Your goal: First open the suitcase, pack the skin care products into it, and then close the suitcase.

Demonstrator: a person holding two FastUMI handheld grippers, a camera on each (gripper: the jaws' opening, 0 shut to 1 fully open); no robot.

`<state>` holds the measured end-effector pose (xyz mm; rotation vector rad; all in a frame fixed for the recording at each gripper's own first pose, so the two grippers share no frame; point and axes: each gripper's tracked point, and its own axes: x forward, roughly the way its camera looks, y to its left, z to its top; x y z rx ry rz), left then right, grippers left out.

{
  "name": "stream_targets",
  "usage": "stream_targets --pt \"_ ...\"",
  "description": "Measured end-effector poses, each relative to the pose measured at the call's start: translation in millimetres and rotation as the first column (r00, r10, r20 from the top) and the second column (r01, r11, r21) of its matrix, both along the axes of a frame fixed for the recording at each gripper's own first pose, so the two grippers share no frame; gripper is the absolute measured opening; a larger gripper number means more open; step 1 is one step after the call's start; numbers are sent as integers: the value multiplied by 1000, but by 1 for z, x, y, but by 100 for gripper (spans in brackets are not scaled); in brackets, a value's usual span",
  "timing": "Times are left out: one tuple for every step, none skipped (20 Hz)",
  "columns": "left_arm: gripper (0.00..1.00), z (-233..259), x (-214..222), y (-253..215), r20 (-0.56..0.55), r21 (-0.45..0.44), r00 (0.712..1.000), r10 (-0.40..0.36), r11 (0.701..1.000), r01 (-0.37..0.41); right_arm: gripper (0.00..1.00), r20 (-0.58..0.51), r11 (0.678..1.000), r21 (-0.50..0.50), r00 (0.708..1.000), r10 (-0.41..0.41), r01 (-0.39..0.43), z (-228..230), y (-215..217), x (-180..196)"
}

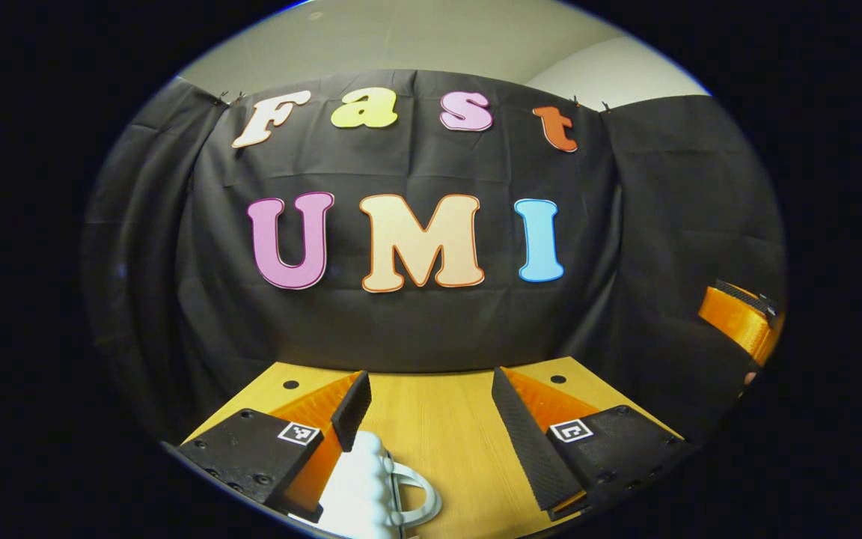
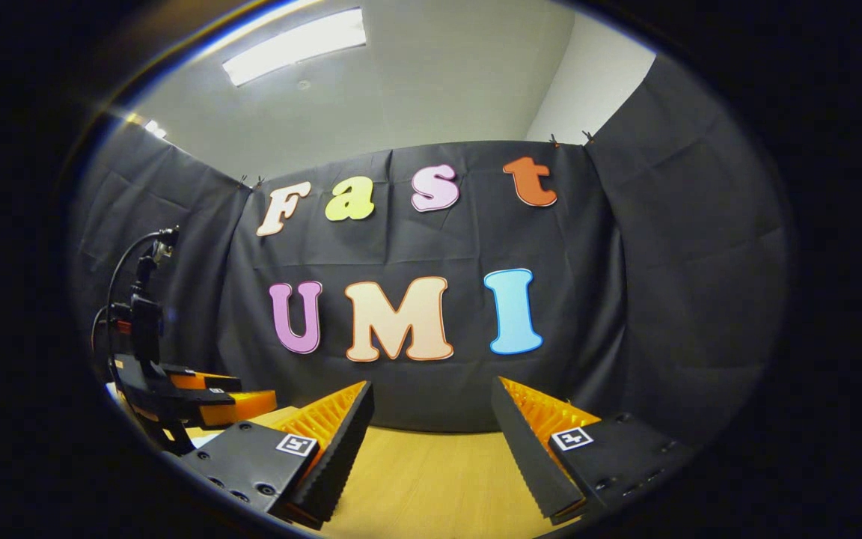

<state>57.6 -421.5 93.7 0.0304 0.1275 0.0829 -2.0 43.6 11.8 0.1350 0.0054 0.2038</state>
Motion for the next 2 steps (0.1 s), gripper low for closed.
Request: stream_targets --pt "96 2 -1 3 9 7 1000 -4 1000 4 97 7 1000 -3 1000 -1 1 3 2 -3" --pt "95 4 -2 7 23 21 1000 0 1000 -1 97 15 1000 -13 1000 -6 6 6 2 -5"
